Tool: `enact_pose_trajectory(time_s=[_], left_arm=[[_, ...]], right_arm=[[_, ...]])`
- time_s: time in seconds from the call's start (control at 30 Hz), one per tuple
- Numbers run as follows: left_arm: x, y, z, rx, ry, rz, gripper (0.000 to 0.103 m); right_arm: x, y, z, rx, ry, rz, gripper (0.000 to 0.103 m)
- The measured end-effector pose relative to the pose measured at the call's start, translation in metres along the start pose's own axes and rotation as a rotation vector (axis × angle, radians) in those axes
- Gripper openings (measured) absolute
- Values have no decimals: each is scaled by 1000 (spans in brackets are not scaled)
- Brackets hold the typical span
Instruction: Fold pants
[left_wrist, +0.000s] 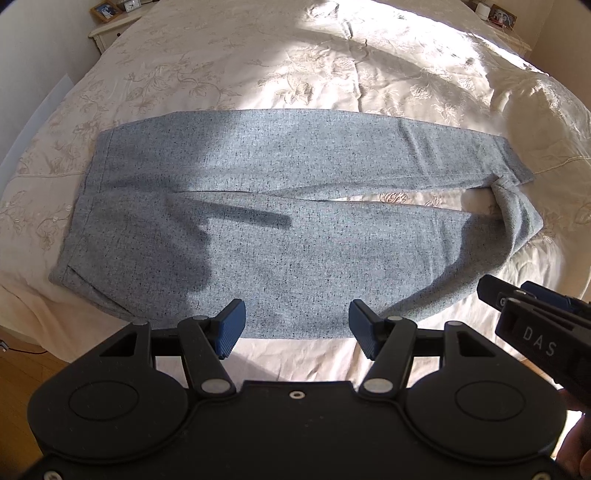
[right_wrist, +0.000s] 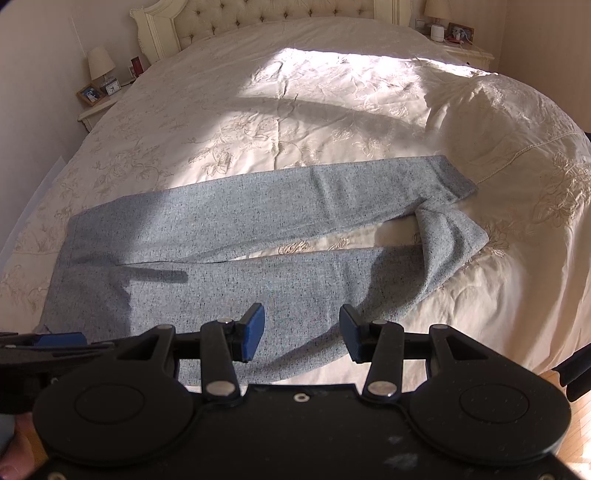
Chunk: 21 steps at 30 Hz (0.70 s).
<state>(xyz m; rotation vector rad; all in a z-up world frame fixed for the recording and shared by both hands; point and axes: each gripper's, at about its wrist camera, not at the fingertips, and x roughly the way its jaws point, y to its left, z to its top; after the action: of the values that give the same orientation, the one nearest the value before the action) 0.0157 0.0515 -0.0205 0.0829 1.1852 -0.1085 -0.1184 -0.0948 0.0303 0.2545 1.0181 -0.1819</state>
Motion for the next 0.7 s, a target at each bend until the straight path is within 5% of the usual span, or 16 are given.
enact_pose_trajectory(time_s=[0.33,0.7], left_arm=[[41,22,25,48,116,-23,61],[53,-2,67,164,57,-57,58]], right_arm=[[45,-3,-12,159,135,-61,48],[43,-63,-1,252,-5,-243,47]])
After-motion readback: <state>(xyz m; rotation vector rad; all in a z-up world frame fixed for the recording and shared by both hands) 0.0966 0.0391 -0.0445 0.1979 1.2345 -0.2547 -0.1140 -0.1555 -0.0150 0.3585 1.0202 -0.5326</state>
